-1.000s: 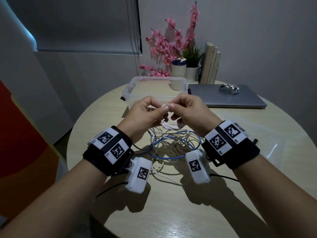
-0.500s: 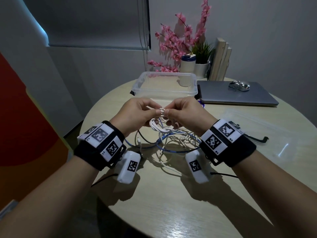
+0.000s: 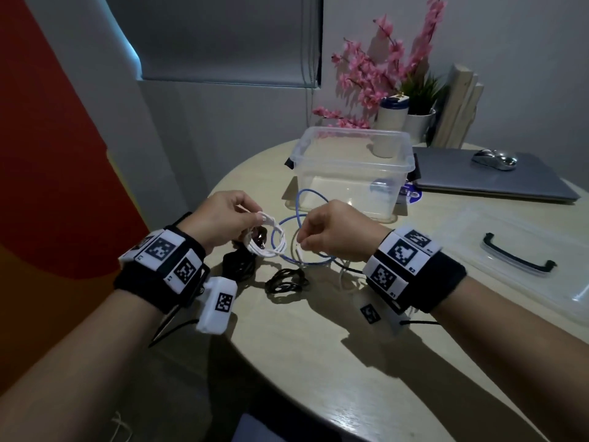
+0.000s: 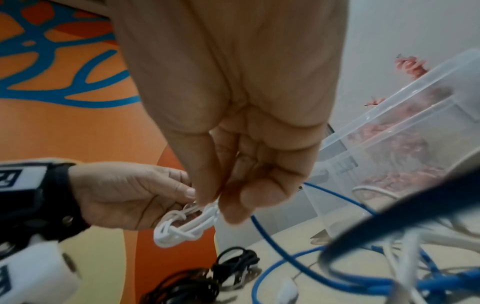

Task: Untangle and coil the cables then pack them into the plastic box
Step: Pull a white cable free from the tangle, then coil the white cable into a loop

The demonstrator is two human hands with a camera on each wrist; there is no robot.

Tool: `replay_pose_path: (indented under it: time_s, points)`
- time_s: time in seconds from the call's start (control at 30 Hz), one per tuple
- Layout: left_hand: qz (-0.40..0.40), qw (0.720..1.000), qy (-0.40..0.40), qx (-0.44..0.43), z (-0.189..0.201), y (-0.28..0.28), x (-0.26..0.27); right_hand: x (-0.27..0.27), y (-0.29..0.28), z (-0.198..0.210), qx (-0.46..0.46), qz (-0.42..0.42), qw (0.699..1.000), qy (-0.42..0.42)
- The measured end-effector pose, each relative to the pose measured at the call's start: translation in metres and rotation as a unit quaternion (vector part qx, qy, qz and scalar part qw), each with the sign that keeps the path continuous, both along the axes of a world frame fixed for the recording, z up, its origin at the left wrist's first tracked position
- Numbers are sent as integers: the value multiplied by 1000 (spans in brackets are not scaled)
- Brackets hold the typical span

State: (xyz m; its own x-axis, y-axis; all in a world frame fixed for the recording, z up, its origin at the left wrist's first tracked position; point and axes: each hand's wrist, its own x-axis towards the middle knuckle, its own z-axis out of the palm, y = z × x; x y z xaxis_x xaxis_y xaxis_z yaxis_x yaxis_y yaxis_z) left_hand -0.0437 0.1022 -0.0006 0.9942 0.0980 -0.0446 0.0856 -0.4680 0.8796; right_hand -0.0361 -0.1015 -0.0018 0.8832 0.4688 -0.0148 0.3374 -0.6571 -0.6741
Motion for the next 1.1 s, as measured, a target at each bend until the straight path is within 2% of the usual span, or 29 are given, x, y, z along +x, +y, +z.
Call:
replay_pose_path:
  time_s: [0.1,0.17,0.33,0.43,0.6,0.73,0.87,0.97,1.1]
  points:
    - [-43,997,53,27,-6,6,-10,-6,7,-11,-144,60,988,-6]
    - [-92,992,82,25,-10,4,-18,-8,8,-18,-220,70,973,-17]
    - [-223,964,134,56,-19,-1,-28,-9,9,-20,-361,96,926,-48]
    - [-280,945,153,78,-22,-10,-34,-10,10,-24,-401,84,908,-81]
    - [-291,940,162,77,-27,-23,-36,-7,4,-18,-356,41,930,-85]
    - [-293,937,150,112,-27,-29,-33,-1,-2,-10,-321,-21,940,-110]
    - [-320,930,164,74,-26,-36,-36,2,-14,0,-238,-64,965,-92]
    - [-325,924,145,142,-29,-41,-32,9,-23,1,-179,-70,979,-69]
    - [-281,925,93,237,-30,-47,-24,10,-39,10,-81,-86,991,-69]
